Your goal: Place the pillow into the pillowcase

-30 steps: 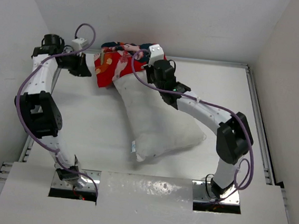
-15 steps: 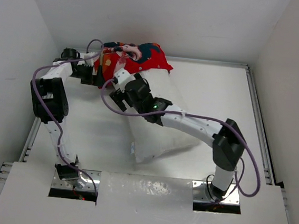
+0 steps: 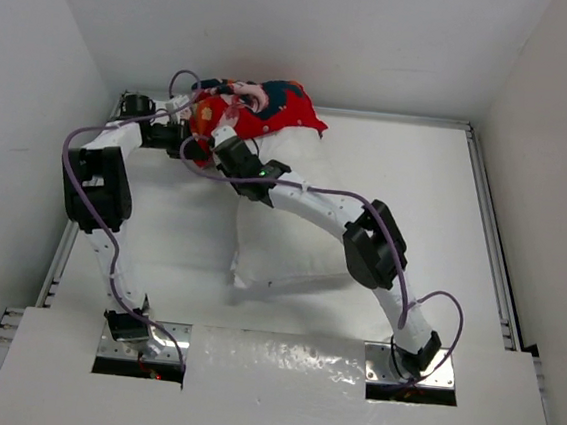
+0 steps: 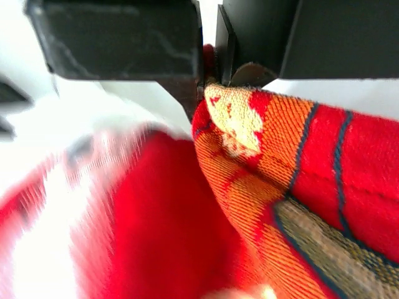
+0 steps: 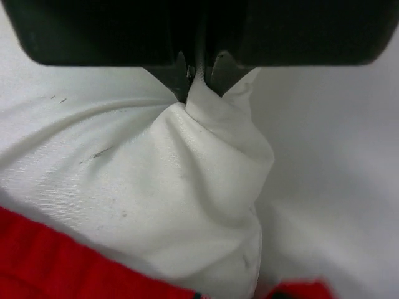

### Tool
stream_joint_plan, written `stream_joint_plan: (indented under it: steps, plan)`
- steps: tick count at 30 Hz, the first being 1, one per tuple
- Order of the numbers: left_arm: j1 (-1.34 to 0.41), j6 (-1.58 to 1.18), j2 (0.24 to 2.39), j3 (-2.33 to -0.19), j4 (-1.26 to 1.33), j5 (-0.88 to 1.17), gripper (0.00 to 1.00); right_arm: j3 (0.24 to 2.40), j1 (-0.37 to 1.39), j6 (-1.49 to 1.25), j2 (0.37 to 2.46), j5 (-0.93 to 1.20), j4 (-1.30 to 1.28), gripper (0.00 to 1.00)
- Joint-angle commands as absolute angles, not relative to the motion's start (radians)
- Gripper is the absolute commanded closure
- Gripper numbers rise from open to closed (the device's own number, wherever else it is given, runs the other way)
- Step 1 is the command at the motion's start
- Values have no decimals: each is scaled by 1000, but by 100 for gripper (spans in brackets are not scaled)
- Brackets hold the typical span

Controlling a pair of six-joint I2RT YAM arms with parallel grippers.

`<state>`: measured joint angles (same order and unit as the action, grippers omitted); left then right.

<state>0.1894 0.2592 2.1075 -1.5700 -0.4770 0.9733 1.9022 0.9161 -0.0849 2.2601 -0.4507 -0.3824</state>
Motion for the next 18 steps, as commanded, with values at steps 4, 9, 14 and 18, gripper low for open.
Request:
stream_joint_plan:
  steps: [4, 9, 14, 18]
  plan:
    - [153, 734, 1858, -1604, -969, 1218, 100, 1890, 795, -353, 2125, -316, 88, 100]
    - [72, 1138, 1795, -1631, -1318, 1353, 100, 1951, 788, -287, 2098, -534, 432, 100]
    - [11, 1106, 1813, -1701, -1318, 1469, 100, 2002, 796, -305, 2170, -598, 399, 100]
    - [-23, 1063, 1816, -1814, -1318, 1534, 100, 1882, 799, -397, 2192, -635, 374, 100]
